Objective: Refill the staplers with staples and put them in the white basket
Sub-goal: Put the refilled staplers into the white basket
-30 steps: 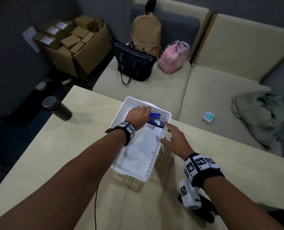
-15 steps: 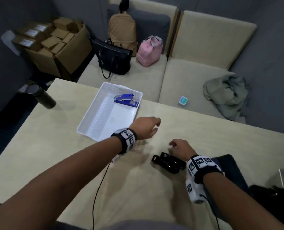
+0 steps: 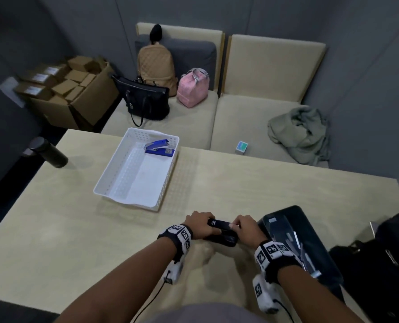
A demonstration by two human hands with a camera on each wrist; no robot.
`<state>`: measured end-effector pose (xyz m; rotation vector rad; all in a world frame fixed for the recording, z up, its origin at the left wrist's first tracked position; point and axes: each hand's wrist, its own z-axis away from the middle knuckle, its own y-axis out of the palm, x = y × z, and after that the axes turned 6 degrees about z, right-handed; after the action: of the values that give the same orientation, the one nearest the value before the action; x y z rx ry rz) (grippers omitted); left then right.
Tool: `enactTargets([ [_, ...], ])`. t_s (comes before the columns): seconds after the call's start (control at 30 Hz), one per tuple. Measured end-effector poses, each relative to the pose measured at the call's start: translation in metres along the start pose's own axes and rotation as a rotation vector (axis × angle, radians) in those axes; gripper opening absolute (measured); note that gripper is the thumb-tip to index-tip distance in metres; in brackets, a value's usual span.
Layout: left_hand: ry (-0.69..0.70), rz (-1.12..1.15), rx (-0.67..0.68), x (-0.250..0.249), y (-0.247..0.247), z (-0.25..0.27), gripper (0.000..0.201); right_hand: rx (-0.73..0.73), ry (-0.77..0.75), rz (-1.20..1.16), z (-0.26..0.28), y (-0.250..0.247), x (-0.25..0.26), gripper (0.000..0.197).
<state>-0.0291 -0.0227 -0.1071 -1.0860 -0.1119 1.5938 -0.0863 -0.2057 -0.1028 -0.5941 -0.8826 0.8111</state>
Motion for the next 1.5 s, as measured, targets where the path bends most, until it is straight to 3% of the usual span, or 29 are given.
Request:
enactTargets([
  [0.13,0.071,0.201,-0.219,0.005,-0.020,-0.001,0.039,-0.055,-0.021,-0.107,-0.014,-0.019,0.027,0.020],
  [0.27,0.154,0.123,-0.476,0.009,-0.072,-0.001,0.033,-0.152,-0.140,-0.195,-0.037,-0.051,0.083,0.026],
  [0.4,0.132,-0.024,-0.651,0.033,-0.150,0.002,0.037,-0.126,-0.282,-0.219,-0.066,-0.071,0.159,0.025],
  [0.5,0.086,0.019,-0.673,0.066,-0.200,0.001,0.038,-0.079,-0.370,-0.192,-0.085,-0.071,0.214,0.048],
  [0.67,0.030,-0.028,-0.548,0.124,-0.251,-0.023,0.027,0.072,-0.456,0.010,-0.113,-0.054,0.258,0.085],
  [0.73,0.014,-0.050,-0.481,0.141,-0.259,-0.037,0.030,0.106,-0.461,0.031,-0.121,-0.047,0.258,0.087],
  [0.9,0.025,-0.055,-0.436,0.162,-0.265,-0.068,0.033,0.030,-0.436,-0.078,-0.125,-0.035,0.239,0.083],
  [1.07,-0.028,-0.118,-0.383,0.162,-0.251,-0.086,0.035,0.057,-0.321,-0.024,-0.118,-0.029,0.201,0.076],
  [1.23,-0.135,0.023,-0.477,0.151,-0.231,-0.084,0.056,0.091,-0.278,0.022,-0.101,-0.026,0.153,0.058],
  [1.33,-0.200,-0.008,-0.546,0.134,-0.226,-0.075,0.054,0.223,-0.207,0.004,-0.082,-0.029,0.119,0.038],
  [1.4,-0.182,-0.069,-0.583,0.115,-0.221,-0.064,0.050,0.377,-0.181,0.121,-0.062,-0.032,0.096,0.030],
  [1.5,0.027,-0.095,-0.618,0.082,-0.207,-0.048,0.044,0.548,-0.152,0.363,-0.034,-0.025,0.064,0.052],
])
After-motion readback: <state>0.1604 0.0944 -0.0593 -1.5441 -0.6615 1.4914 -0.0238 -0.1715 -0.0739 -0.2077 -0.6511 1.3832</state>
